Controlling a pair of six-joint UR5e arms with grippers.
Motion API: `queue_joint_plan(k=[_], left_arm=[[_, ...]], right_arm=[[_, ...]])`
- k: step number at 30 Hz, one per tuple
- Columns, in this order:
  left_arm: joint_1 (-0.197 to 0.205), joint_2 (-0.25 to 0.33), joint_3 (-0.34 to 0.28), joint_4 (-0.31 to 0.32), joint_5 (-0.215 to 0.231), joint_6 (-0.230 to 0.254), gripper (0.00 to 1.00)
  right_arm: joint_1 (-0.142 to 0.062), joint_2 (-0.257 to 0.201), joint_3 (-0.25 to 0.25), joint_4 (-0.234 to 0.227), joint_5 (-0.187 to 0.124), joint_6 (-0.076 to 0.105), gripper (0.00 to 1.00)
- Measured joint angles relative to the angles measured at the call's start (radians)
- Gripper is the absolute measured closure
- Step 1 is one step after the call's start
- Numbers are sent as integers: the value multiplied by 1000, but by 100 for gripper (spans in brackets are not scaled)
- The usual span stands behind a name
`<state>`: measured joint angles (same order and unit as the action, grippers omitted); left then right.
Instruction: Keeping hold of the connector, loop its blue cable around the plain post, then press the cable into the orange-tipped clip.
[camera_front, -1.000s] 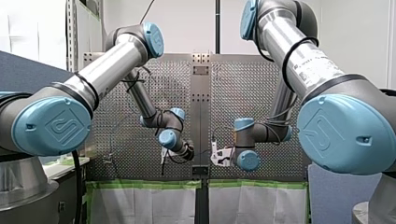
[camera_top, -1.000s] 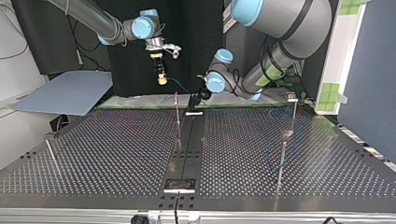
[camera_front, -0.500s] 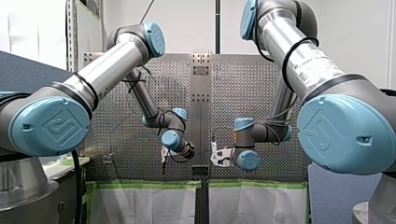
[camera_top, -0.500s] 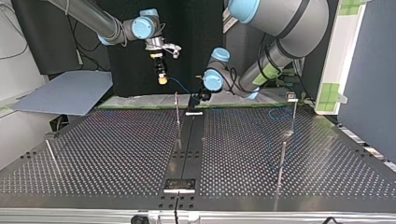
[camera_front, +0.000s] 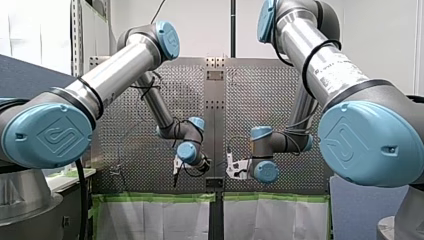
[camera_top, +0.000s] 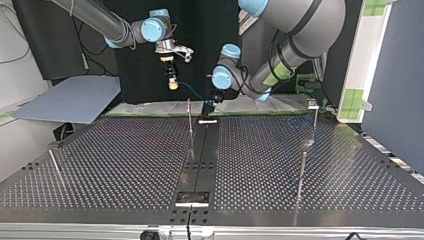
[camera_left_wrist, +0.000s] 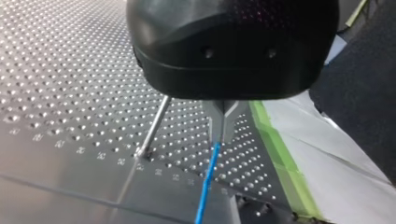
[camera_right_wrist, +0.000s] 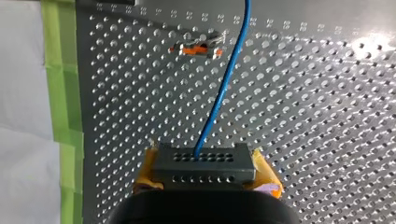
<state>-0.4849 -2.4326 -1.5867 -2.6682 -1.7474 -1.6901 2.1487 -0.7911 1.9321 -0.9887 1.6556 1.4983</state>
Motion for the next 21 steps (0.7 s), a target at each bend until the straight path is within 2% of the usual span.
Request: queue_joint_plan(k=[6,10,15,21], left_arm=[[-30,0,-34,52,-43,1,100],[-46,0,-40,90,-55,0,100],[-59,-1,-40,134,-66,-8,100],[-68,-1,-40,158,-81,-11,100]], right_arm=[[0,1,2,12,17,-10,100],[-1,12,2,13,28,-12,100],[-5,44,2,-1,36,-9,100],[-7,55,2,-11,35,-8,100]])
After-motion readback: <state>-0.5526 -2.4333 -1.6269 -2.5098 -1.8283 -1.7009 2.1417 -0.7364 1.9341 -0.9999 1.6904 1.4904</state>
